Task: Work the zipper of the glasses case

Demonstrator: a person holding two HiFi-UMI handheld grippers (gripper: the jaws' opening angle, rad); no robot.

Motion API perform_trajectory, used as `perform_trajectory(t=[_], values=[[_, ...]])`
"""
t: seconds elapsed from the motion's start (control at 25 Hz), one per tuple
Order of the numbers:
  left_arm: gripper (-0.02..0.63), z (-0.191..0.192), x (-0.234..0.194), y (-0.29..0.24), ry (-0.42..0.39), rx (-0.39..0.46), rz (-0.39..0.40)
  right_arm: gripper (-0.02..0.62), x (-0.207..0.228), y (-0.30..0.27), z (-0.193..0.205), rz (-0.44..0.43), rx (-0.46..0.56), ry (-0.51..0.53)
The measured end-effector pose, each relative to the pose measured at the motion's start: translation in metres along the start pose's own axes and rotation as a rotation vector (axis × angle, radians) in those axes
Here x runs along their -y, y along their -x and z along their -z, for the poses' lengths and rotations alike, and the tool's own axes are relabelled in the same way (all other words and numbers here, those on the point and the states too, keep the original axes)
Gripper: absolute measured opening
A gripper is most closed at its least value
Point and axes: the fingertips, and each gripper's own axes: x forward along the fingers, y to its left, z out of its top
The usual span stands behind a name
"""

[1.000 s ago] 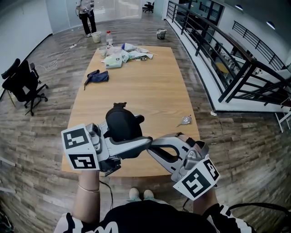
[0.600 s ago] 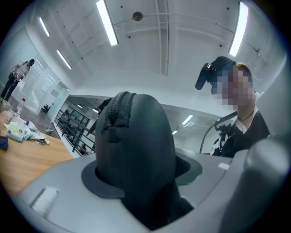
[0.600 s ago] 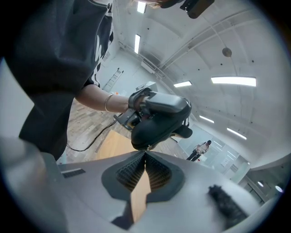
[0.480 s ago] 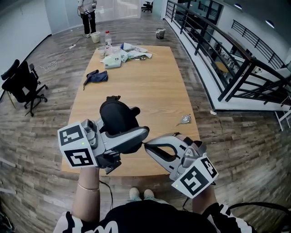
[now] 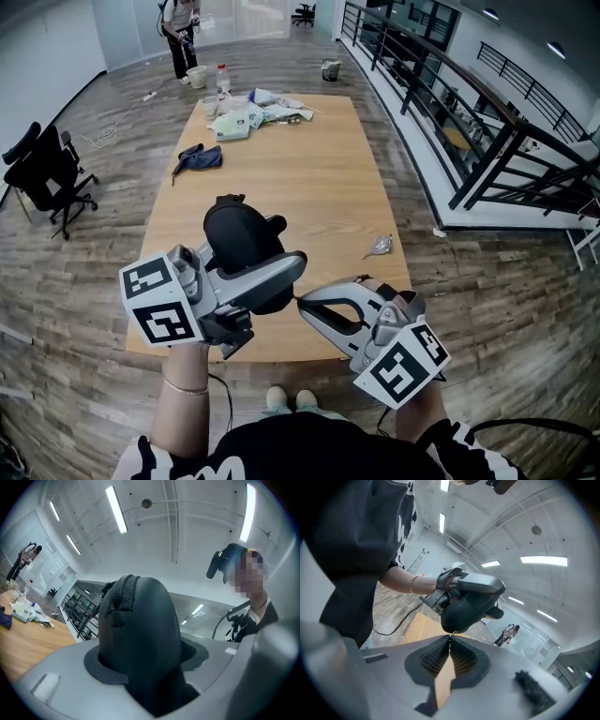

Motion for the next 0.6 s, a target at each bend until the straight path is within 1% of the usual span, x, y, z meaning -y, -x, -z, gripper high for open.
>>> perform_trajectory(t=[0.28, 0.48, 0.6], values=[[0.288, -0.007, 0.001, 0.002, 0.021, 0.05, -0.006, 0.006, -0.01, -0.003, -0.003, -0.045, 0.004, -0.003], [0.288, -0.005, 0.004, -0.002, 0.024, 0.044, 0.001, 0.006, -0.02, -0.013, -0.002, -0.076, -0.005, -0.001], [0.288, -0.005, 0.001, 0.0, 0.049, 0.057, 0.008, 0.006, -0.019, -0.014, -0.002, -0.079, 0.01, -0.018]])
